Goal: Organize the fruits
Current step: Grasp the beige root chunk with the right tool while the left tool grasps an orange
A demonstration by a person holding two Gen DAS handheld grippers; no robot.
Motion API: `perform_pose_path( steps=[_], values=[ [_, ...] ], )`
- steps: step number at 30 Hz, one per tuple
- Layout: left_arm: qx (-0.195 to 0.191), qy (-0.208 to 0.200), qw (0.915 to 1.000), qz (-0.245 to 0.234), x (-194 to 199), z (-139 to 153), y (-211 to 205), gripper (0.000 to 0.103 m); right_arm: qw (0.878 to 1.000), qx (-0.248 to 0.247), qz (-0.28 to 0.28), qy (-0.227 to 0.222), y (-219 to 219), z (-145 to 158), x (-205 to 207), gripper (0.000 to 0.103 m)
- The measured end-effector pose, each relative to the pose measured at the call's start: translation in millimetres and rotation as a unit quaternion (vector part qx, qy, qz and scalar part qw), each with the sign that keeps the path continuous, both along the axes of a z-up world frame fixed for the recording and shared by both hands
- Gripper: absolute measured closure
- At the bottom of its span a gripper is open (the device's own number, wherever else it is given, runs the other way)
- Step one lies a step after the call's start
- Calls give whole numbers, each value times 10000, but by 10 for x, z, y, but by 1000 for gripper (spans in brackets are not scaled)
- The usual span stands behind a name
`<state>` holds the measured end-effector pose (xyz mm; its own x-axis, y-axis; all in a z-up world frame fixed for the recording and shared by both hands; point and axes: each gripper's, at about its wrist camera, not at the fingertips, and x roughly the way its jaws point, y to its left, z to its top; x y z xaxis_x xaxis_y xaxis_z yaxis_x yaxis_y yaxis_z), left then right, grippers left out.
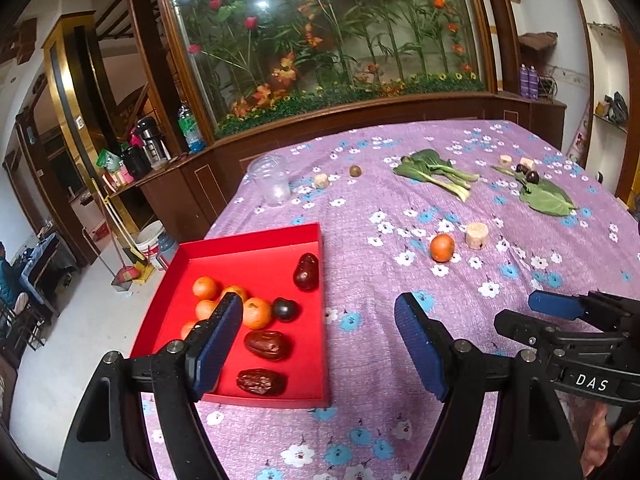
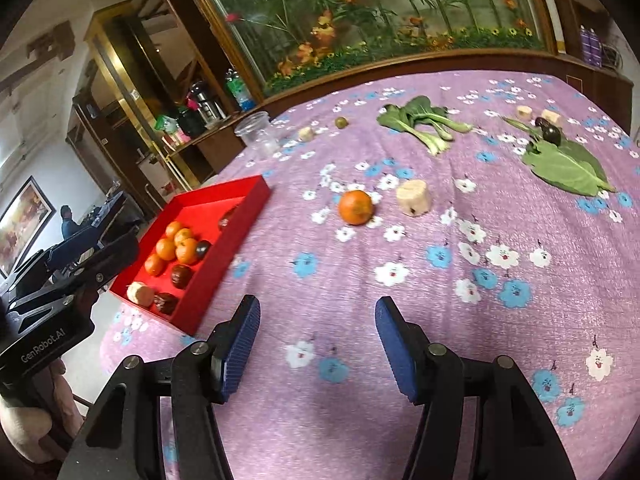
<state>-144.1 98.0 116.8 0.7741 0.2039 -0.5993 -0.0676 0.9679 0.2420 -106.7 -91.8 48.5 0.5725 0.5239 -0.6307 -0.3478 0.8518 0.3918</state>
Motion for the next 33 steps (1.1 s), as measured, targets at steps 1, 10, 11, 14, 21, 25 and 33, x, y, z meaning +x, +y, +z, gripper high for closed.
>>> perform_pose_path(
  steps=[1,10,11,14,21,25,33],
  values=[
    [-16,49,10000,-23,28,-26,-8,25,10000,-13,-3,23,-15,-18,19,38],
    [-348,486,9980,-218,349,-294,-40,25,9995,-274,-85,117,-135,-92,239,38],
    [-467,542,9972,-229,387,-318,-13,25,9994,-320,-91,105,-136,-85,266,38],
    [-892,711,9933,-199,553,-385,106,25,9985,-539,-81,8,-111,-43,393,38],
    [-1604,868,9829,-260,904,-390,231,26,9957,-899,-187,-141,11,-8,867,38],
    [-1482,880,9837,-505,1039,-420,48,26,9944,-977,-394,-10,-28,-77,1175,39],
    [-1253,1095,9824,-846,1352,-675,-228,26,9920,-1204,-369,87,24,-229,1413,48]
  ],
)
